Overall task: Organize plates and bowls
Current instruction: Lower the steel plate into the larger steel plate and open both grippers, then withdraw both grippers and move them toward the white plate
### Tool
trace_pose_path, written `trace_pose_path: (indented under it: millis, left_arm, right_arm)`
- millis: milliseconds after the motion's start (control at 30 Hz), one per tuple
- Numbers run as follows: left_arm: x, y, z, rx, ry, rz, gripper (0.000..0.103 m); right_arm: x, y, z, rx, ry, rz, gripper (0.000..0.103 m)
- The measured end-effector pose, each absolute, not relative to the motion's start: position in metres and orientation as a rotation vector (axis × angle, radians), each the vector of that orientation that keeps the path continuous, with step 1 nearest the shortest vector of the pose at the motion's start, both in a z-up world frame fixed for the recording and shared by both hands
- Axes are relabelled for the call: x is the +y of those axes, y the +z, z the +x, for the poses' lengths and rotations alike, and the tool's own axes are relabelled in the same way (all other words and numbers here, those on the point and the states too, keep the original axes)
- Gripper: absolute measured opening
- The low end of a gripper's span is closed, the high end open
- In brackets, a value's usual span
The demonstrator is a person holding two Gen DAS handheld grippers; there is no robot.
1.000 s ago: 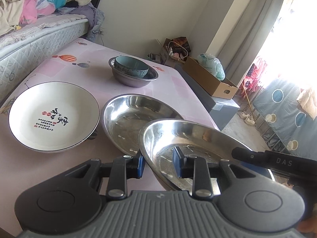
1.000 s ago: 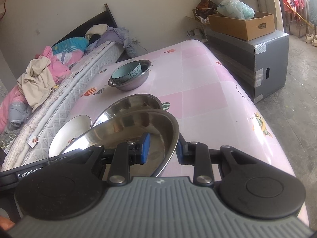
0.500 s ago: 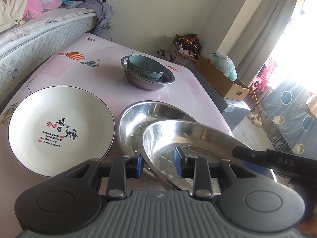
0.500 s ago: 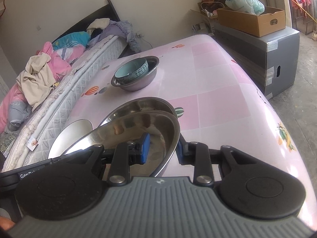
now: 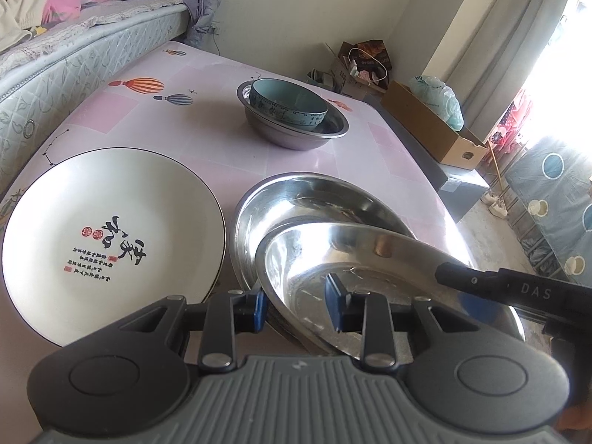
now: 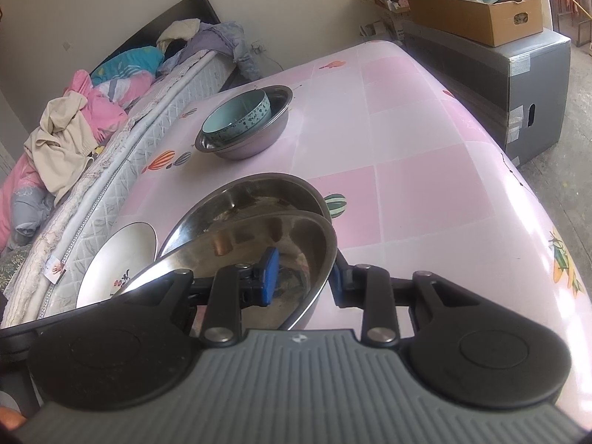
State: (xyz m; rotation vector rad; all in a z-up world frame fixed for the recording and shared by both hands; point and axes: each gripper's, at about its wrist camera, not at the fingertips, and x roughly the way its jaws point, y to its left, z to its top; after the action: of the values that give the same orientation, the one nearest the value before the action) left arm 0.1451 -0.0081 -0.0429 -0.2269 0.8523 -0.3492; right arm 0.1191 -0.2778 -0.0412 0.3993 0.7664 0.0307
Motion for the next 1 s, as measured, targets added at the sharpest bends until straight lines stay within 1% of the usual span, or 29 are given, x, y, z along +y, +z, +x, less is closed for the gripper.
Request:
trace_pose_path:
  millis: [300,367,433,467,533,700,800,1000]
  left_arm:
    - [-0.013,-0.046,0.154,0.865,-0.333,-0.204,0.032]
    - [-0.014,-0.045,0.154,0.862,-0.332,-0.200,0.037]
    - [-0.014,-0.043,0.153,0.850,-0.332,-0.195,0.047]
    - [-0.014,-0.041,0.153,0.842,-0.325,-0.191,0.050]
    - [-0.014,-0.040,0.153,0.842,-0.307,-0.181,0.056]
    - [-0.011,-0.039,0.151,0.845,-0.301,-0.192,0.056]
    - [-0.010,-0.037,0.147,0.833,-0.296,-0.185,0.058]
    - [-0.007,-0.031,0.141,0.798,-0.288,-0.190,0.059]
  right_arm:
    - [-0.276,-0.046,0.135,0.773,0.031,0.379,0.029]
    - [-0.277,-0.047,0.138,0.773,0.030,0.379,0.034]
    - [-0.276,-0.046,0.139,0.762,0.027,0.370,0.040]
    - [-0.276,-0.045,0.140,0.755,0.025,0.365,0.045]
    - [-0.277,-0.042,0.141,0.742,0.020,0.358,0.047]
    - [-0.281,-0.037,0.139,0.727,0.015,0.364,0.049]
    - [-0.281,-0.036,0.135,0.725,0.016,0.373,0.050]
    - [-0.284,-0.030,0.122,0.712,0.014,0.379,0.050]
